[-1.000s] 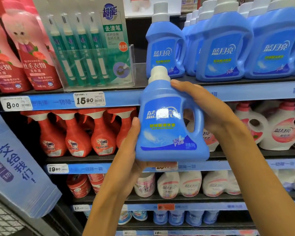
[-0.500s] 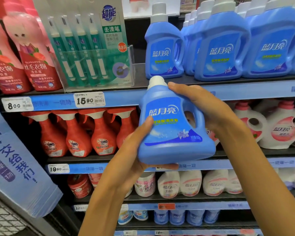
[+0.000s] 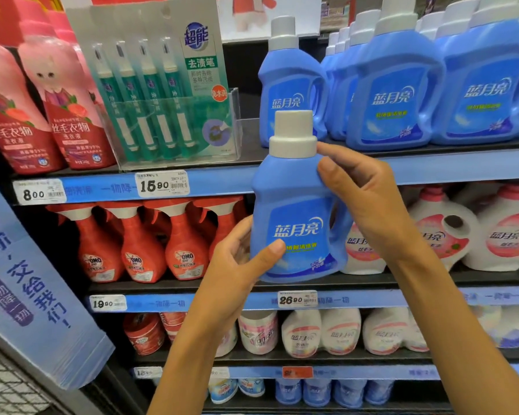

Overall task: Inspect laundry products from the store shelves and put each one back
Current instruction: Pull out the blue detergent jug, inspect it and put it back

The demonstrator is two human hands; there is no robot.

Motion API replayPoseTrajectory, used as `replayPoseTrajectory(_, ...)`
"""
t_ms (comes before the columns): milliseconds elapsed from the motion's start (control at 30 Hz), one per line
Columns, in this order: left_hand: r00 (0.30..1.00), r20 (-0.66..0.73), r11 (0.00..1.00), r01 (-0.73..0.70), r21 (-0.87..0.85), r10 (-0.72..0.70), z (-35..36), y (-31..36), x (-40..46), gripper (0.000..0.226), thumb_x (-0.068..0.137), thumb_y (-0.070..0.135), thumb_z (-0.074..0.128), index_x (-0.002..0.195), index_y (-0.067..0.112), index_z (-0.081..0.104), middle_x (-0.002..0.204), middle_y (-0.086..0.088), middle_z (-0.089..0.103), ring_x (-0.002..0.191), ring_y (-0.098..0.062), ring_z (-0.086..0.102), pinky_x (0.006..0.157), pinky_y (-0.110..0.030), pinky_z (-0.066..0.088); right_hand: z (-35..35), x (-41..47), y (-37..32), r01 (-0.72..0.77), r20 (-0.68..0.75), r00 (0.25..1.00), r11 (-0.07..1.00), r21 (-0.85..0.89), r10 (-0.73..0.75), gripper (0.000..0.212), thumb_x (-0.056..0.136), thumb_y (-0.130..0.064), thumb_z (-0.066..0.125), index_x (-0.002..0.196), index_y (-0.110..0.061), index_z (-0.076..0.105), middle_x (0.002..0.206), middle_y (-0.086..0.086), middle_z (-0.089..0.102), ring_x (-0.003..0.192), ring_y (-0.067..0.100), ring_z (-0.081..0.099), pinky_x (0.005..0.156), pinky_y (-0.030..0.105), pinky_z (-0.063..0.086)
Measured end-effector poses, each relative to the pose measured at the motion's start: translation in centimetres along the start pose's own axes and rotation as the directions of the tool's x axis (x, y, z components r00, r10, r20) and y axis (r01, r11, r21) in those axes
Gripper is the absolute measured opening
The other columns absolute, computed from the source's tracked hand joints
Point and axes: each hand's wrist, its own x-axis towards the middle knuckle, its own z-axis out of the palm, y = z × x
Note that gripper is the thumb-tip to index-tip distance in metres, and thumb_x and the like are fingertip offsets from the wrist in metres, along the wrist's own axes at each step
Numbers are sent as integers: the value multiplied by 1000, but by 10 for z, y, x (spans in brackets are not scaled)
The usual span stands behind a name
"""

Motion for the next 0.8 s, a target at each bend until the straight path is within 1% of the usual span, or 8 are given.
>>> replayPoseTrajectory(100,995,-29,995,-98,28,99,-5,-1,6,51,77,23,71,126,20,57,123,-3,66,117,-21,61,92,-27,51,-1,-1,-3,54,13,998,998,-44,-53,35,88,-21,57,123,-23,54,115,-12,64,107,-4,59,88,13,45)
replayPoseTrajectory(167,988,-51,989,-146,7,146,-6,-1,11,50,77,23,71,126,21,59,124,-3,66,118,-22,60,94,-32,50,-2,2,-4,75,32,997,996,-54,-74,34,89,-19,54,122,-25,53,117,-14,62,109,-7,57,89,11,43)
replayPoseTrajectory(233,983,-53,984,-175,-19,174,-4,1,18,50,79,24,69,127,18,58,127,-6,64,120,-24,59,98,-40,48,-2,7,-7,81,8,997,995,-56,-80,32,88,-28,55,120,-26,55,120,-16,61,113,-5,56,90,12,43)
replayPoseTrajectory(300,978,-47,978,-205,-33,203,-1,7,27,48,81,24,69,128,17,58,127,-6,64,120,-24,59,98,-38,49,-3,11,-8,86,-35,996,996,-19,-87,39,83,-37,57,120,-26,56,118,-20,64,114,-1,57,89,14,44)
replayPoseTrajectory(433,962,-95,962,-263,-67,257,3,22,53,46,80,21,69,125,14,58,121,-3,68,114,-19,63,90,-28,51,-5,23,-8,99,-79,992,995,25,-96,42,86,-23,58,127,-17,53,126,-3,62,117,10,58,92,21,48)
replayPoseTrajectory(500,952,-102,956,-292,-28,288,5,30,66,47,79,23,67,124,14,58,119,-2,68,111,-18,64,90,-29,51,-5,35,-13,125,-121,985,992,-9,-125,43,87,-22,57,129,-14,51,128,2,60,117,10,58,95,23,48)
replayPoseTrajectory(633,936,-74,938,-338,75,343,11,43,90,41,84,30,64,123,19,58,117,0,69,109,-17,65,85,-27,54,-9,66,-22,193,-164,964,976,-99,-208,37,92,-14,57,128,-17,50,120,-6,61,108,-1,60,89,17,47)
replayPoseTrajectory(800,913,-75,897,-374,236,400,17,49,114,34,89,23,59,122,15,57,107,9,71,103,-6,67,81,-18,53,-23,96,-20,226,-141,957,955,-192,-255,36,93,-9,58,128,-10,50,125,12,61,116,19,60,96,30,49)
